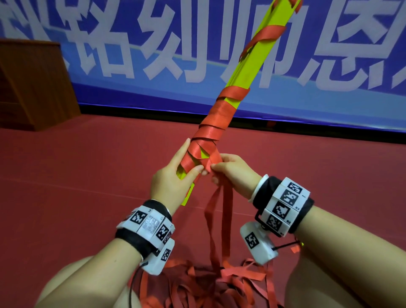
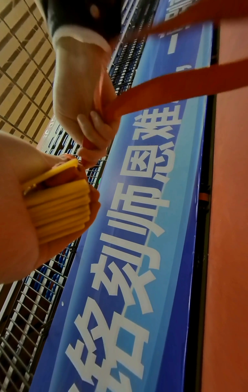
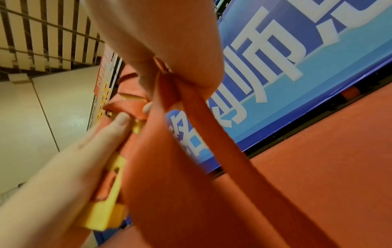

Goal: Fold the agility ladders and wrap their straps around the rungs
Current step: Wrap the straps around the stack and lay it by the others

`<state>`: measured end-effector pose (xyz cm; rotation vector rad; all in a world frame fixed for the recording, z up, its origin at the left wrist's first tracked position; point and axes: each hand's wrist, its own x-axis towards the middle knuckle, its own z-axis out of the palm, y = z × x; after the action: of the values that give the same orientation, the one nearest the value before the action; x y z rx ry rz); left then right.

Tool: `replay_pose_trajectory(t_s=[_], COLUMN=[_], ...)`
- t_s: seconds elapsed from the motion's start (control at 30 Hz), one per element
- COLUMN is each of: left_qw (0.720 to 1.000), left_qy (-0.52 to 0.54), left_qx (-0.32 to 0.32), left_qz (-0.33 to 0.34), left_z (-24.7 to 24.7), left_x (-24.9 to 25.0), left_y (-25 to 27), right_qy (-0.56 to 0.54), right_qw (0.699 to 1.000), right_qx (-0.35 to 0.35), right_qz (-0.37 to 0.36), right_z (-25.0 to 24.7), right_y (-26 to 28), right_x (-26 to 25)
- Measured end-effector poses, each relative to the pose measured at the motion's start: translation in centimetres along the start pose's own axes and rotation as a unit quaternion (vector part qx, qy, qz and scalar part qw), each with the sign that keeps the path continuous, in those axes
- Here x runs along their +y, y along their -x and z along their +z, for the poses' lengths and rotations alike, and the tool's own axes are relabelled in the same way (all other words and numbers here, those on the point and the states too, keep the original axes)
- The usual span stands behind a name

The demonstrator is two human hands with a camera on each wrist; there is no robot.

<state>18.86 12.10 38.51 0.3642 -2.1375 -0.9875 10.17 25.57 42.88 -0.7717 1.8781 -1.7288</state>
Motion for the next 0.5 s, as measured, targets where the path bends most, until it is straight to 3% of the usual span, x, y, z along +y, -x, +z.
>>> replay_pose_trajectory(t_s=[0.07,0.2,0.33,0.5], left_qw=[1.0,0.993,0.973,0.954], left_qy=[-0.026,-0.113,-0.21,-0.24], left_qx=[0.0,0.007,0.02,0.028], left_qz=[0.005,0.016,0.092,0.178], left_z=[0.0,0.6,1.2,1.9], left_x=[0.1,0.6,0.7,1.2], left_y=[-0.2,0.0,0.7,1.1], right_qy=[-0.01,0.044,0.119,0.064], right_qw=[0.998,0.992,0.982,0.977], right_qx=[0.064,0.117,0.143,0.196], right_qz=[-0.018,-0.035,-0.035,-0.062], right_z=[-0.6,-0.6,0.5,0.7], right_y=[-0.3,-0.5,-0.9,-1.3], right_x=[-0.4,-1.1,-0.1,0.9])
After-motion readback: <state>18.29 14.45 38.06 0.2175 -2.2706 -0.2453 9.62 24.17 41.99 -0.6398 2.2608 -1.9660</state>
